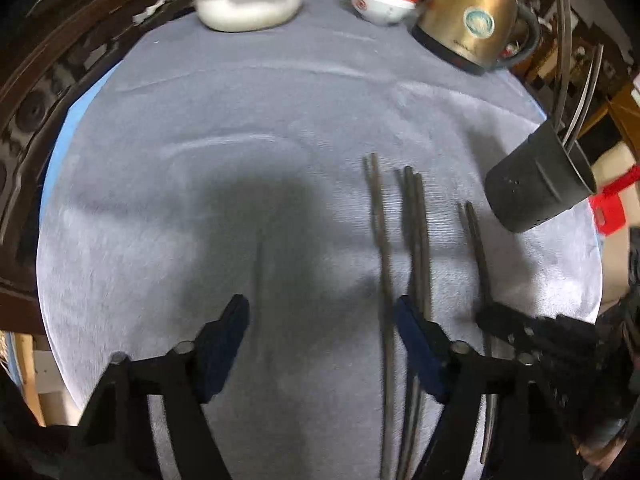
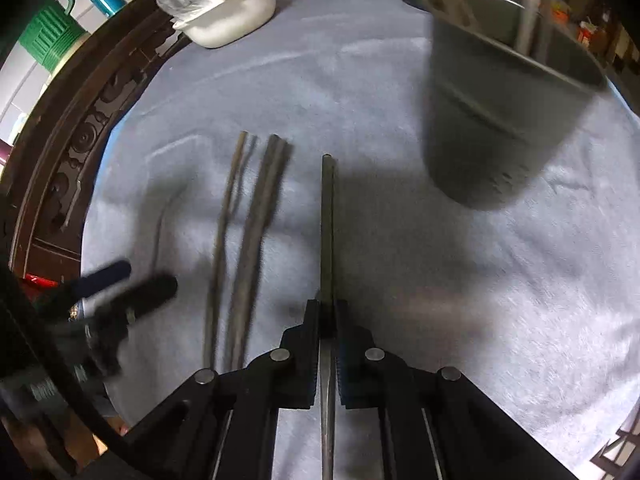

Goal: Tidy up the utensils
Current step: 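Close the right tool on one chopstick while the left tool closes on another, then lift both held chopsticks upright and carry them toward the grey cup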

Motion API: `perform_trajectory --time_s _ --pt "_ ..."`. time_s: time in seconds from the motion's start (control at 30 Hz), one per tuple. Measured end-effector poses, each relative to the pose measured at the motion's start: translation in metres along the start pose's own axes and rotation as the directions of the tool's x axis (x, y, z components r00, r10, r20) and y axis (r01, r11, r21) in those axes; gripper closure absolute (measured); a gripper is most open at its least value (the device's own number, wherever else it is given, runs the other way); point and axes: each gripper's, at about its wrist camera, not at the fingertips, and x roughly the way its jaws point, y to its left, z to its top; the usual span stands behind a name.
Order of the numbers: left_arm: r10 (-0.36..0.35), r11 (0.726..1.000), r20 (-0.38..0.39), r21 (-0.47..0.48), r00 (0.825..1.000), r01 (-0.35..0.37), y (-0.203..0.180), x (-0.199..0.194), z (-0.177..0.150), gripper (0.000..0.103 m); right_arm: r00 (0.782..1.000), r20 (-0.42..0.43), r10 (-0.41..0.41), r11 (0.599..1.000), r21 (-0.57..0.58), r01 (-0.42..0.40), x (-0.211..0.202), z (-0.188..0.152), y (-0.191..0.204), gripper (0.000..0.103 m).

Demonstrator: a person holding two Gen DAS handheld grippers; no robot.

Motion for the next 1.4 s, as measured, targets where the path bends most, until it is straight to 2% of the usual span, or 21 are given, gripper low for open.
perform_trajectory --time_s 0.1,0.13,0.2,0.23,0.27,0.33,0.5,0.57,0.7,0.8,0.87,1.07,1.13,1.17,1.23,1.3,1.4 --pt "-0.004 1.0 -0.105 0.011 0.994 0.005 -0.011 0.017 0.017 0.045 1.0 -0.003 0.009 1.0 0.01 -0.008 -0.006 -0.007 -0.014 0.094" --pt "-0.01 1.0 -0.137 0.009 0.99 0.011 -0.013 0.021 0.021 0.052 1.0 -0.004 0.013 1.0 0.013 -0.013 -0.007 -0.008 -0.018 0.094" --pt "-0.051 0.999 -0.204 -0.008 0.978 0.05 -0.015 0.03 0.031 0.057 0.999 -0.002 0.032 0.999 0.02 -0.032 -0.01 -0.012 -0.026 0.094" --pt "-0.035 0.999 -0.229 -0.007 0.973 0.034 -0.016 0.033 0.035 0.065 0.999 -0.001 0.043 0.999 0.021 -0.043 -0.01 -0.012 -0.027 0.094" --pt "-0.014 1.0 -0.238 0.002 0.971 0.015 -0.019 0.035 0.039 0.083 0.999 0.001 0.051 0.998 0.022 -0.051 -0.01 -0.013 -0.03 0.094" --pt "-0.001 1.0 -0.271 0.015 0.963 0.006 -0.021 0.04 0.045 0.094 0.998 0.003 0.055 0.998 0.016 -0.055 -0.011 -0.013 -0.031 0.094" --pt "-0.029 0.997 -0.34 0.055 0.94 0.051 -0.015 0.045 0.05 0.098 0.997 -0.005 0.074 0.997 0.002 -0.074 -0.007 -0.01 -0.031 0.094" --pt "0.003 0.992 -0.354 0.12 0.935 0.042 -0.014 0.044 0.045 0.098 0.997 -0.017 0.079 0.997 -0.007 -0.079 -0.005 -0.007 -0.029 0.094" --pt "0.112 0.958 -0.385 0.287 0.916 0.003 -0.015 0.043 0.034 0.096 0.996 -0.072 0.054 0.997 -0.05 -0.058 -0.004 -0.003 -0.024 0.093" --pt "0.128 0.952 -0.399 0.306 0.908 0.001 -0.019 0.046 0.027 0.095 0.992 -0.126 0.025 0.998 -0.062 -0.033 0.001 0.007 -0.019 0.093" --pt "0.125 0.953 -0.407 0.303 0.905 0.005 -0.02 0.049 0.029 0.095 0.986 -0.162 -0.027 0.995 -0.096 0.012 0.005 0.015 -0.009 0.093" --pt "0.112 0.953 -0.39 0.302 0.914 0.013 -0.02 0.049 0.026 0.097 0.964 -0.231 -0.131 0.979 -0.186 0.088 0.018 0.028 0.013 0.092" --pt "0.084 0.959 -0.375 0.284 0.923 0.028 -0.015 0.047 0.025 0.098 0.958 -0.233 -0.169 0.966 -0.231 0.114 0.02 0.029 0.022 0.094" --pt "0.059 0.966 -0.369 0.254 0.927 0.04 0.004 0.039 0.026 0.098 0.958 -0.224 -0.179 0.963 -0.238 0.124 0.02 0.028 0.024 0.095" --pt "0.012 0.978 -0.351 0.199 0.936 0.062 0.015 0.032 0.023 0.098 0.967 -0.185 -0.178 0.961 -0.245 0.13 0.016 0.022 0.029 0.097" --pt "-0.049 0.986 -0.297 0.136 0.954 0.093 0.032 0.018 0.023 0.098 0.984 -0.13 -0.125 0.972 -0.216 0.095 0.004 0.013 0.031 0.097" --pt "-0.104 0.99 -0.179 0.078 0.978 0.12 0.05 -0.008 0.023 0.098 0.997 0.004 -0.078 0.983 -0.166 0.078 -0.028 -0.001 0.029 0.097"
